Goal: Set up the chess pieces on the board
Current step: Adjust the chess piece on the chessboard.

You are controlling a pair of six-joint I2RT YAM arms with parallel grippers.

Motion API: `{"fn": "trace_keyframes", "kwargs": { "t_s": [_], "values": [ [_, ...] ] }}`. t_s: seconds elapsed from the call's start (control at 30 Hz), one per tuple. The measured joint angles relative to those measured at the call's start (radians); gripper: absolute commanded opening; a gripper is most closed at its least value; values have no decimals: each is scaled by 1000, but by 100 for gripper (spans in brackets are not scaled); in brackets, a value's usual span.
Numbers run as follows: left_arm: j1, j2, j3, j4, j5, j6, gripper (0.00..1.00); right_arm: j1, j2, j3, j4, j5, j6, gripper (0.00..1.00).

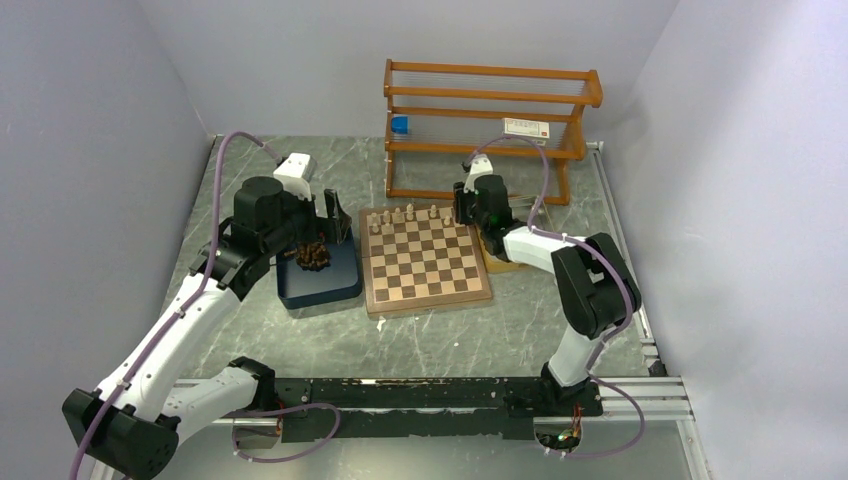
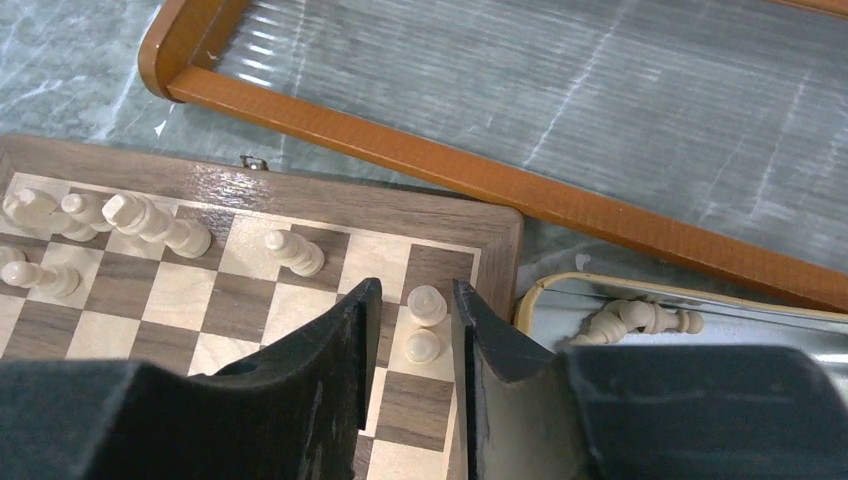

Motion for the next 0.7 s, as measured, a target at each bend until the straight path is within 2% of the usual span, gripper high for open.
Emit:
{"fn": "trace_keyframes", "kwargs": {
  "t_s": [0.7],
  "values": [
    [-1,-6,0,0,0,0,98,0,90,77,-74,14,0,27]
  ]
}}
